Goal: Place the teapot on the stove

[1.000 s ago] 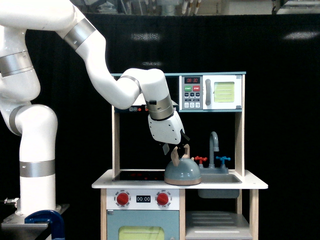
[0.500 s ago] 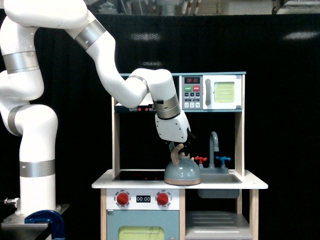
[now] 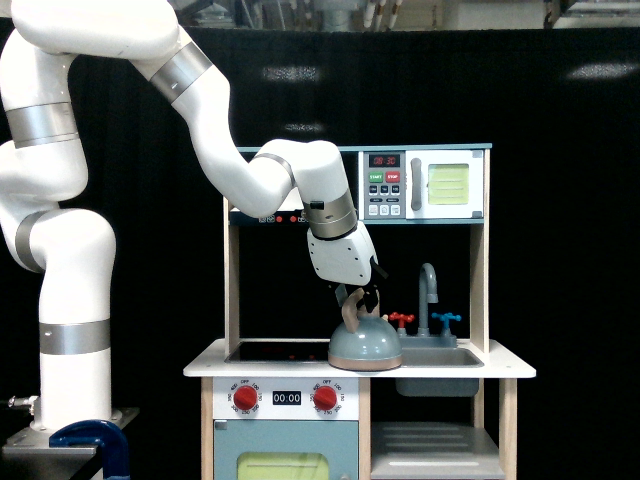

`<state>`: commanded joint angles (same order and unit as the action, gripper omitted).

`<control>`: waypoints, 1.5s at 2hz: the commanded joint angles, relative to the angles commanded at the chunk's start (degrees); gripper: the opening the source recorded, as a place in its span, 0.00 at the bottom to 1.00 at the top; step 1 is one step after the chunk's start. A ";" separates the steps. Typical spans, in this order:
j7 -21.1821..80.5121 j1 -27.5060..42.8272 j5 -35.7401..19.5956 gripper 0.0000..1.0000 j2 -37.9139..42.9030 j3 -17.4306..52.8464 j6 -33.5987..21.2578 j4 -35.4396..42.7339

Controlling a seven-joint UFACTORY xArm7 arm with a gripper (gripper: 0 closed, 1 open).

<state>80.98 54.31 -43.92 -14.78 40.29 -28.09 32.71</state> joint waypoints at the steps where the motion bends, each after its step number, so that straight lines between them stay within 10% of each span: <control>1: -1.50 -1.90 1.72 0.00 -2.70 -2.16 1.13 -2.78; 2: -14.57 -10.65 11.81 0.00 -14.47 -13.61 0.70 -10.62; 3: -28.04 -7.85 10.29 0.00 -21.35 -27.00 7.69 -19.52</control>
<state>52.94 46.46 -33.63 -36.13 13.28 -20.39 13.19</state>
